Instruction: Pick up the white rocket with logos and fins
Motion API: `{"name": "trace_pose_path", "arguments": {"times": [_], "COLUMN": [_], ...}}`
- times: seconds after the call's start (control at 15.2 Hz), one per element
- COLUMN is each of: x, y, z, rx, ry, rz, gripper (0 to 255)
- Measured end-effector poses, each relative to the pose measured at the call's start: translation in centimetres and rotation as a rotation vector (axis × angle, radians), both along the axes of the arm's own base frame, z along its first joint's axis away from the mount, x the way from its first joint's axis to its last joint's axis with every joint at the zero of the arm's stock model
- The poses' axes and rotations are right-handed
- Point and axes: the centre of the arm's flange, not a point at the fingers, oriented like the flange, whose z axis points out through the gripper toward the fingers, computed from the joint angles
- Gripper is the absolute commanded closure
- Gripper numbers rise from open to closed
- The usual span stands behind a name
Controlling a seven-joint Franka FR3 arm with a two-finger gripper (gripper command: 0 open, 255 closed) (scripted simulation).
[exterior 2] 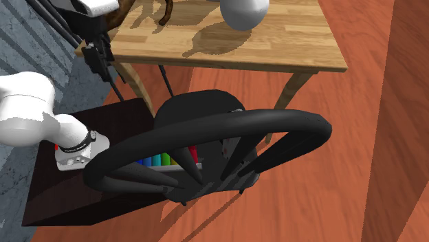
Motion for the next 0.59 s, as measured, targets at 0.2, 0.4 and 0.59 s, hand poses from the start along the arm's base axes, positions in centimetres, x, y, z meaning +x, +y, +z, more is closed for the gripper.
{"name": "trace_pose_path", "arguments": {"times": [0.2, 0.4, 0.59], "x": [0.4, 1.6, 3.0], "y": [0.3, 0.8, 0.8], "z": [-1.3, -4.3, -7.5], "rx": [-0.016, -0.052, -0.092], "ry": [-0.026, -0.091, -0.161], "rz": [-0.036, -0.12, -0.211], "gripper": [0, 0, 0]}}
